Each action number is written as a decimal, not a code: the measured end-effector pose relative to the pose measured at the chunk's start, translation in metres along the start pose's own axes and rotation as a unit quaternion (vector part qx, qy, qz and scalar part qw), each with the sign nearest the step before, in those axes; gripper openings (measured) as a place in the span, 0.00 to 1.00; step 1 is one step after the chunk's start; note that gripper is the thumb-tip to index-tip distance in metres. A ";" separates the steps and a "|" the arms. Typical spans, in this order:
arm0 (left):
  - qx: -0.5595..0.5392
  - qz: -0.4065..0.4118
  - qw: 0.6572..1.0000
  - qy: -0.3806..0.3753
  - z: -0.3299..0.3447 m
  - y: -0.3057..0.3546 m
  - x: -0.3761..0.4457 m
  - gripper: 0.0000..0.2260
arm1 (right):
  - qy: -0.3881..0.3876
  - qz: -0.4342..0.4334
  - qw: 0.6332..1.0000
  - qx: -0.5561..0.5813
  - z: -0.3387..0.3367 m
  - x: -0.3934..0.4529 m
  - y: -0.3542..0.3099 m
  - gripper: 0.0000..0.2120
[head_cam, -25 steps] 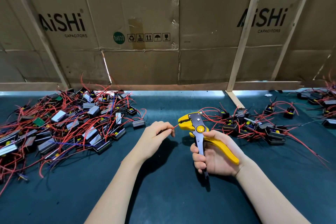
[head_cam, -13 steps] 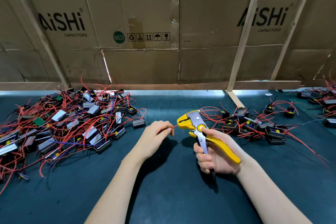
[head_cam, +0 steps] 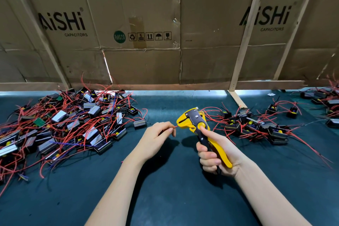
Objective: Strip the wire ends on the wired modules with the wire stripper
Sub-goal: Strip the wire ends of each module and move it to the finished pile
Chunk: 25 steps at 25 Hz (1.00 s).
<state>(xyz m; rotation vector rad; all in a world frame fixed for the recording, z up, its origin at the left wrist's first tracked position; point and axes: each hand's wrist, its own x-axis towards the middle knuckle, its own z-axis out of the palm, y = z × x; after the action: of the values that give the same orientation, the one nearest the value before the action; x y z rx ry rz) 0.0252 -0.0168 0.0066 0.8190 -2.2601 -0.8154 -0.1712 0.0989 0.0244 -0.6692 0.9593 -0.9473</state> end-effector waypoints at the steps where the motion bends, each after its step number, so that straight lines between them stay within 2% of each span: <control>1: 0.002 -0.003 1.000 0.000 0.000 0.000 0.000 0.10 | 0.001 0.000 1.000 -0.001 0.000 -0.001 0.000 0.25; 6: -0.013 -0.003 1.000 -0.002 0.002 0.002 0.003 0.11 | 0.017 -0.006 1.000 -0.013 0.003 0.001 0.003 0.25; 10: -0.063 -0.049 0.993 0.089 -0.004 -0.009 0.005 0.13 | 0.058 -0.040 0.996 0.061 -0.005 0.000 -0.002 0.26; 13: -0.147 -0.094 0.978 0.114 -0.008 -0.013 0.004 0.07 | 0.043 -0.023 0.990 0.131 -0.010 -0.002 -0.003 0.26; 15: -0.187 -0.104 0.971 0.109 -0.011 -0.012 0.005 0.10 | 0.026 -0.010 0.994 0.106 -0.008 0.000 0.000 0.25; 18: -0.197 -0.070 0.969 0.127 -0.029 -0.010 0.003 0.14 | 0.016 -0.003 0.998 0.066 -0.004 0.001 0.002 0.23; 21: -0.157 -0.050 0.984 0.070 -0.043 -0.011 -0.006 0.15 | 0.040 -0.002 0.995 0.088 -0.005 -0.001 0.000 0.23; 23: -0.100 -0.027 0.995 0.015 -0.039 -0.009 -0.009 0.13 | 0.048 0.001 0.994 0.101 -0.005 -0.001 0.000 0.23; 25: -0.048 -0.003 0.999 -0.008 -0.030 -0.008 -0.007 0.11 | 0.046 0.001 0.994 0.097 -0.006 0.000 0.000 0.22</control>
<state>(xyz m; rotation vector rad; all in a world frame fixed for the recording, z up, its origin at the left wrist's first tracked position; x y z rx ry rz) 0.0530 -0.0269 0.0174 0.7790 -2.2154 -0.9287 -0.1769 0.0986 0.0223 -0.4648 0.9343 -1.0613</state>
